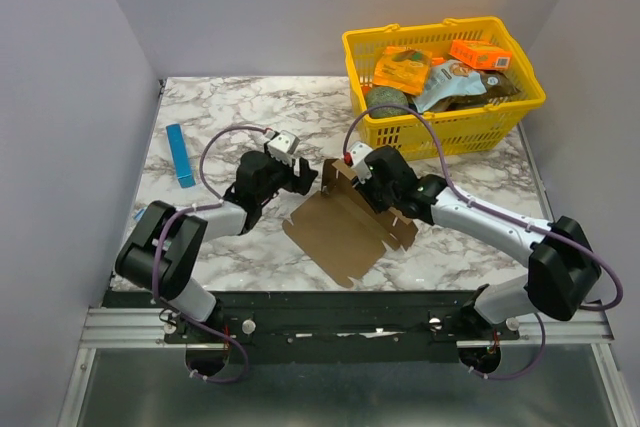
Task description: Fold the paper box
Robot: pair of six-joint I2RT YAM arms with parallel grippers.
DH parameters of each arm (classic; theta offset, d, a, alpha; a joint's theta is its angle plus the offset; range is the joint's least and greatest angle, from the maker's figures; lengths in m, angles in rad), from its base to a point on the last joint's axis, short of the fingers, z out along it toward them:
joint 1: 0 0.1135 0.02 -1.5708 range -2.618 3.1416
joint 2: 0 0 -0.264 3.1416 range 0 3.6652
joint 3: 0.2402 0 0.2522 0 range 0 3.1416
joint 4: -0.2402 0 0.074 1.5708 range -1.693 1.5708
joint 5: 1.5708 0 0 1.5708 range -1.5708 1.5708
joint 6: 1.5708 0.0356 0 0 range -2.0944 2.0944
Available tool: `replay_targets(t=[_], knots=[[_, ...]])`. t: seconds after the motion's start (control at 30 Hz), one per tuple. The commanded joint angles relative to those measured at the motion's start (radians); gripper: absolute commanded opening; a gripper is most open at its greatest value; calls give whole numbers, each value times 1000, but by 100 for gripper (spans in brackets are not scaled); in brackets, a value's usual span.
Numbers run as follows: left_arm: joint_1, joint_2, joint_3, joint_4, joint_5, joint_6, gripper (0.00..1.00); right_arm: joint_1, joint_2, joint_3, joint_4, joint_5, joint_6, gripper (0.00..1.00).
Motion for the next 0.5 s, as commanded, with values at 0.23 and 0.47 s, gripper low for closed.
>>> replay_targets(t=[0.23, 0.47], knots=[[5, 160, 89, 129, 260, 26, 70, 5, 41, 21, 20, 24, -54, 18], [-1, 191, 111, 129, 327, 18, 65, 5, 58, 33, 24, 22, -59, 18]])
